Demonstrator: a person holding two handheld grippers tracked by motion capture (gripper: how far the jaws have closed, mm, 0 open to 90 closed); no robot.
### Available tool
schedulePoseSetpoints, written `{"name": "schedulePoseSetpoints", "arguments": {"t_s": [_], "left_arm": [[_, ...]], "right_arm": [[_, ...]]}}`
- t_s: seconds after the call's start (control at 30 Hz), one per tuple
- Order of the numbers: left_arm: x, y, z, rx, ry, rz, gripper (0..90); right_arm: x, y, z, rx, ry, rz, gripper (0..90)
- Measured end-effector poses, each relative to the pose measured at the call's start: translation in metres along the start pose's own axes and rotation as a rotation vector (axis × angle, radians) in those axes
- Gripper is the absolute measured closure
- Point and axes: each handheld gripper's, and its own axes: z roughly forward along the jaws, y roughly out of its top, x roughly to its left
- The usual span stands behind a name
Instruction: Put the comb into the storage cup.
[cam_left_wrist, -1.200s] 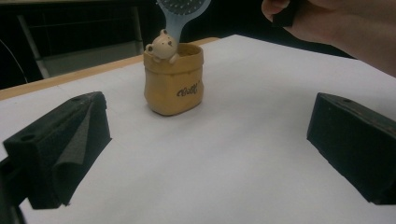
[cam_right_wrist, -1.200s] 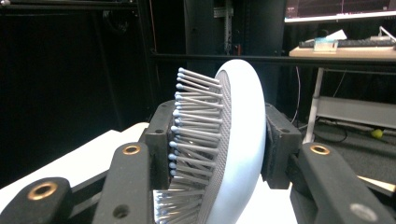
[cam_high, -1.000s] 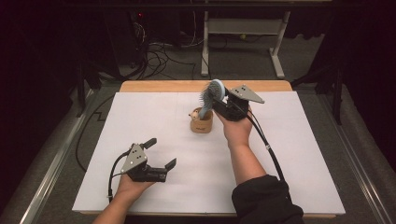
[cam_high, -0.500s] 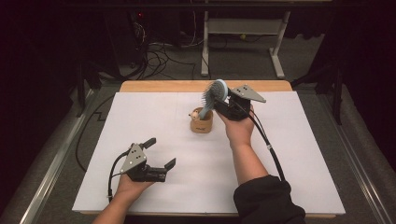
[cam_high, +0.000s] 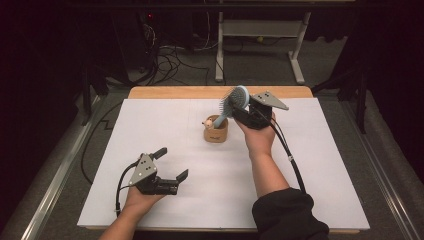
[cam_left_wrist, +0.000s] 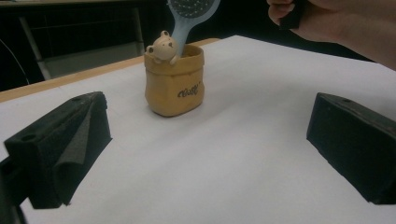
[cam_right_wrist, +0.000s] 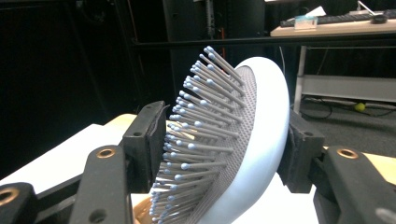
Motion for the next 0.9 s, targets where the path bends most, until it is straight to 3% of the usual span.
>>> {"name": "schedulePoseSetpoints", "arguments": {"t_s": [0.33,0.9], "left_arm": [[0.0003,-0.0005,0.0000,0.004,0.002,0.003,0.9],[0.0005,0.0005,-0.0003,-0.005,0.000,-0.007,0.7]], "right_arm": [[-0.0051,-0.0020,0.0003,0.006,-0.017,0.015,39.4],[-0.0089,-0.0026,0.0018,0.035,-0.023,0.009,21.7]]}}
